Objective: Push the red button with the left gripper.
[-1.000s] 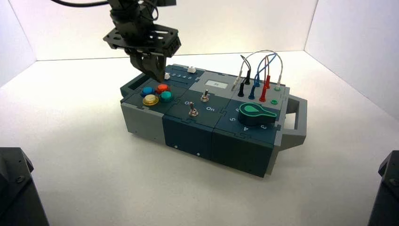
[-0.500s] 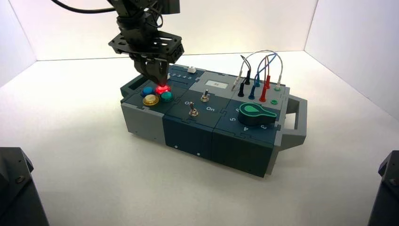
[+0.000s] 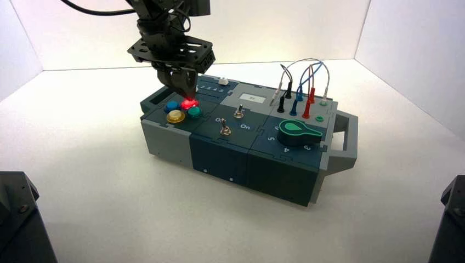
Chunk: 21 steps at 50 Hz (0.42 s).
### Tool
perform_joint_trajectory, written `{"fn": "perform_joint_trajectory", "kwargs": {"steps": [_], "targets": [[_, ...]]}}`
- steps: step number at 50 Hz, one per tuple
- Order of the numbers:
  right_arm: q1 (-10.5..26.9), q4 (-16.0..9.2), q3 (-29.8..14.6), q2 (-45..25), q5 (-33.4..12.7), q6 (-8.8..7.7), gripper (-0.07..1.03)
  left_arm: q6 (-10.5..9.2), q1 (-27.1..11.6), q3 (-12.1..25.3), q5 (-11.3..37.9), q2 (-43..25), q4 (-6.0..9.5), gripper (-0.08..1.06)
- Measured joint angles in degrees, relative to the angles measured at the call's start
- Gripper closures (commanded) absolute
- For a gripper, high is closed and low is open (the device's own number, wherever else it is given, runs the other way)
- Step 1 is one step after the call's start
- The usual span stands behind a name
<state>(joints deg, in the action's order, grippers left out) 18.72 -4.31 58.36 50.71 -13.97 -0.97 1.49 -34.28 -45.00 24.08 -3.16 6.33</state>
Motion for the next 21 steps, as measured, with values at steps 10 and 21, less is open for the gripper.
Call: {"fn": "perform_joint_trajectory", "kwargs": {"steps": [10, 21], "targets": [[0.0, -1.0, -0.1, 0.2, 0.0, 0.09, 0.99, -0.09, 0.0, -1.0, 0.3, 1.1, -0.09, 1.01], [0.0, -1.1, 0.3, 0.4, 0.0, 0.09, 0.99, 0.00, 0.0, -1.6, -0.1, 2.0, -0.09, 1.01]]}}
